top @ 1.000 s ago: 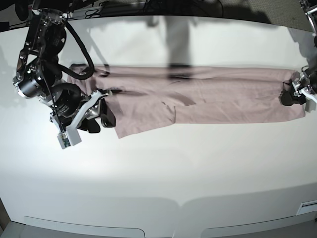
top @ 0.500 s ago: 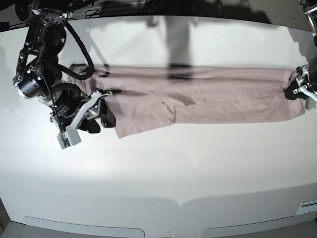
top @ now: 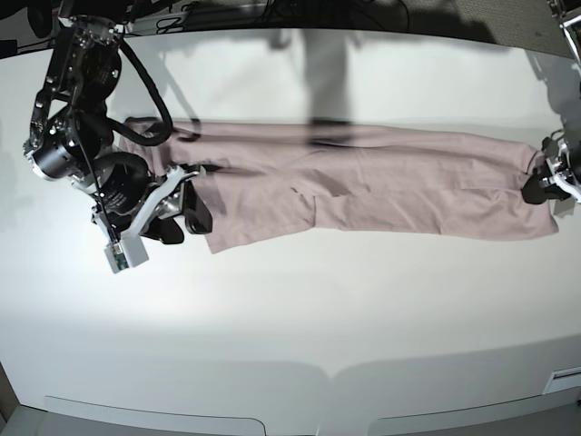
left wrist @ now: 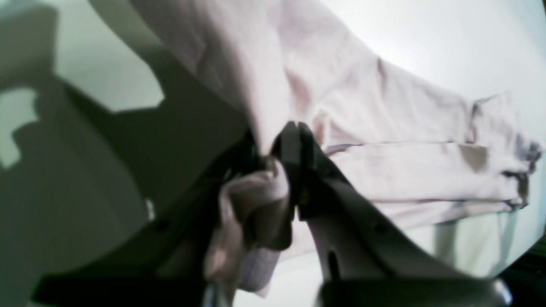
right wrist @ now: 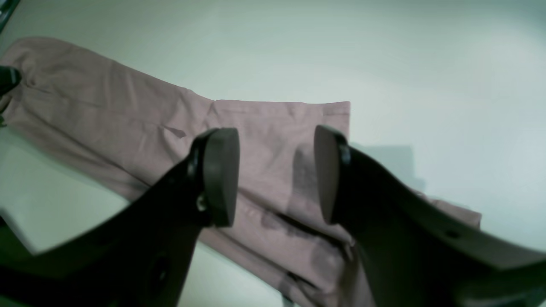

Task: Fold the T-shirt properly
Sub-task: 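Grasp the strip's end with the left gripper, then lift the strip end with the left gripper and fold it toward the right gripper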

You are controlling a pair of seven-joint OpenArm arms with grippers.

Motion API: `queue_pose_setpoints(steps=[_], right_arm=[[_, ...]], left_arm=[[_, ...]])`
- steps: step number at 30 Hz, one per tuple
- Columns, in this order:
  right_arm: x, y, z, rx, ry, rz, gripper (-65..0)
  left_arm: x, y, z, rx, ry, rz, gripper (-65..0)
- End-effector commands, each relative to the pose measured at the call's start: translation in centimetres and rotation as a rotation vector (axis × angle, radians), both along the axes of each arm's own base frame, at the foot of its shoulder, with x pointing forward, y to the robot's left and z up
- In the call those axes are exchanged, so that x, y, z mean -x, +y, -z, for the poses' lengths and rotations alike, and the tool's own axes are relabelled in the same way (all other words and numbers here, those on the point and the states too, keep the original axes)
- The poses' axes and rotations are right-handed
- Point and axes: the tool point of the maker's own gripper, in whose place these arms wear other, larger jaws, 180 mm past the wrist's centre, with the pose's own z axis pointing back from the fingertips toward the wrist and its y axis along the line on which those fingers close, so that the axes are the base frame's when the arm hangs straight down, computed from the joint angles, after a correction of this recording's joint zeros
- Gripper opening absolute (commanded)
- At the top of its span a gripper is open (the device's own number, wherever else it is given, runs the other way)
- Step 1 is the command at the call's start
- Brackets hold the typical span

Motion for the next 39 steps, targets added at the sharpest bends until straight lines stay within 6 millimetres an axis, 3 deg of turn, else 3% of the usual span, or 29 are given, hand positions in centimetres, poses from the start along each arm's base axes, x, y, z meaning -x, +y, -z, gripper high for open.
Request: queue_pose_setpoints(steps=[1, 4, 10, 16, 20, 27, 32, 39], right_arm=[[-0.6, 0.1, -1.5, -0.009, -0.054, -0.008, -35.9], [-0.6, 0.1, -1.5, -0.008, -0.054, -0.008, -35.9], [-0.6, 0.1, -1.5, -0.010, -0.058, -0.008, -35.9], [-0.6, 0.1, -1.5, -0.010, -0.057, -0.008, -35.9], [-0.6, 0.1, -1.5, -0.009, -0.057, -0.007, -35.9], [-0.6, 0.1, -1.6, -0.011, -0.058, -0.008, -35.9], [-0.6, 0.1, -1.5, -0.010, -0.058, -0.008, -35.9], [-0.6, 0.1, -1.6, -0.011, -0.058, -0.008, -35.9]], left_arm=[[-1.1, 0.6, -1.9, -0.014, -0.050, -0.003, -65.0], [-1.1, -0.3, -2.2, -0.005, -0.031, 0.004, -65.0], [-1.8, -4.3, -2.9, 0.073, -0.078, 0.046, -65.0], [-2.5, -9.3, -6.0, 0.089, -0.159, 0.125, -65.0], [-2.1, -11.6, -7.7, 0.080, -0.229, 0.152, -65.0], [0.0, -14.8, -5.9, 0.178, -0.208, 0.121, -65.0], [0.0, -16.9, -5.8, 0.238, -0.211, 0.114, -65.0], [0.2, -21.5, -5.1, 0.264, -0.188, 0.197, -65.0]])
